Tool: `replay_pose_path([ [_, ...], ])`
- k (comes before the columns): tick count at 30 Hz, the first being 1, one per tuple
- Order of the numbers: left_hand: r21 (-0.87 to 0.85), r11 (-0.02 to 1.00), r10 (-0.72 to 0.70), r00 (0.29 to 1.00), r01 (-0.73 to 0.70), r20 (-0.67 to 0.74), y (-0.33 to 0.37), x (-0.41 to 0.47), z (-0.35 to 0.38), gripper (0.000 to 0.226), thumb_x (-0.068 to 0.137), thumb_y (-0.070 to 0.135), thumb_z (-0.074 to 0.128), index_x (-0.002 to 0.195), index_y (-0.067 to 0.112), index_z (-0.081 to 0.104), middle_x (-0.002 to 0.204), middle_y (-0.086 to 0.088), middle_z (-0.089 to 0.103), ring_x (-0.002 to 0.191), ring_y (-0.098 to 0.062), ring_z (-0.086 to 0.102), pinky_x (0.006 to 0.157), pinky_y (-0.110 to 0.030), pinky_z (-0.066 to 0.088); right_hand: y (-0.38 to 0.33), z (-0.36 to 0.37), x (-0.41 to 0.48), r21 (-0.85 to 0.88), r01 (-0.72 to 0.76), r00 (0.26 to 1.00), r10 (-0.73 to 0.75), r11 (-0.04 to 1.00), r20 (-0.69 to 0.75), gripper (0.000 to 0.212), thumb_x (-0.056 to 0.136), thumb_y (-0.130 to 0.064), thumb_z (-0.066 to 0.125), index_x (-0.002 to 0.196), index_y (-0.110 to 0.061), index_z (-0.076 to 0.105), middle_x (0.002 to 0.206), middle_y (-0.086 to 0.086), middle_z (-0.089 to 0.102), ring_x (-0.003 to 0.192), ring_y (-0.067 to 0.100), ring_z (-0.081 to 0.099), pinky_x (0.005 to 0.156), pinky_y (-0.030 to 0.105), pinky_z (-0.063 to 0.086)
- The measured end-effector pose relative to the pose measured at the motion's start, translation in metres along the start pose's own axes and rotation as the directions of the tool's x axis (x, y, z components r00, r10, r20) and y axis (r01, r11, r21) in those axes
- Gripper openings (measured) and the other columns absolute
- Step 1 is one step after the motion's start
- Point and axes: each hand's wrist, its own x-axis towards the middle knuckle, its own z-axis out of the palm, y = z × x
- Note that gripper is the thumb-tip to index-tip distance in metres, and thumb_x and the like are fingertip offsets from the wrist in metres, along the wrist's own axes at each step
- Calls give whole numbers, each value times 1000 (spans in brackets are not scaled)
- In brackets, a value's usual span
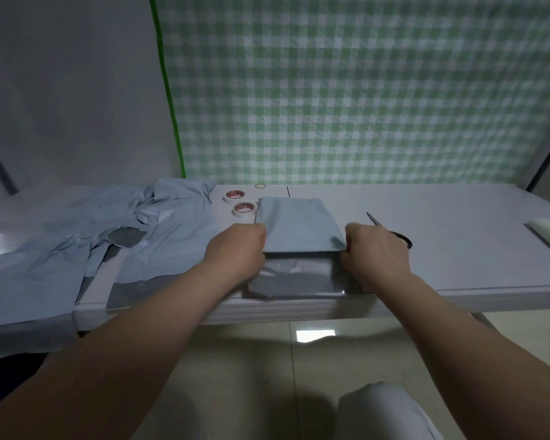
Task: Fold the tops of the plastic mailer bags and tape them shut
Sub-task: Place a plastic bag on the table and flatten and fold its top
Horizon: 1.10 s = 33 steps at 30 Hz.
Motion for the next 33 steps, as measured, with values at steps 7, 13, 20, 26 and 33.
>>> replay_pose_path([
  [7, -36, 996, 90, 975, -84, 205, -9, -3, 1, 20, 83, 16, 55, 102, 22, 58, 102, 1, 54, 100, -22, 52, 79, -29, 44, -1, -4, -11, -26, 120, 971, -112, 992, 212, 29, 81, -8, 49, 103, -25, 57, 92, 3, 55, 82, 27, 53, 61, 28, 37],
  [13, -57, 989, 148, 834, -139, 531, -12, 9, -21, 19, 87, 26, 60, 90, 9, 69, 85, -5, 67, 73, -16, 58, 72, -29, 47, 3, -25, 18, 50, 111, 833, -121, 993, 540, 35, 76, -56, 67, 87, -23, 69, 89, -7, 65, 86, 14, 57, 74, 28, 46],
  [20, -102, 936, 347, 934, -338, 84, 3, 76, 5, 33, 98, 18, 45, 129, 15, 57, 134, -1, 55, 126, -20, 46, 103, -27, 32, -19, 9, 63, 265, 209, 952, -258, 941, 165, 40, 98, -24, 43, 136, -10, 48, 142, 10, 48, 129, 26, 44, 103, 29, 30],
  [26, -110, 884, 466, 873, -454, 146, 5, 103, 49, 31, 97, 13, 41, 124, 2, 51, 123, -16, 52, 114, -31, 50, 95, -31, 32, -31, 58, 78, 336, 267, 891, -364, 903, 272, 47, 102, -25, 32, 144, -3, 27, 152, 12, 27, 140, 26, 26, 110, 33, 24],
  [33, 3, 869, 468, 824, -494, 320, -4, 113, 67, 52, 104, 32, 24, 152, 16, 15, 161, 0, -1, 147, -16, -3, 119, -39, 3, -10, 79, 84, 221, 315, 839, -380, 923, 390, 63, 102, -42, 19, 151, -13, -6, 160, 2, -7, 146, 14, -6, 118, 32, 0],
])
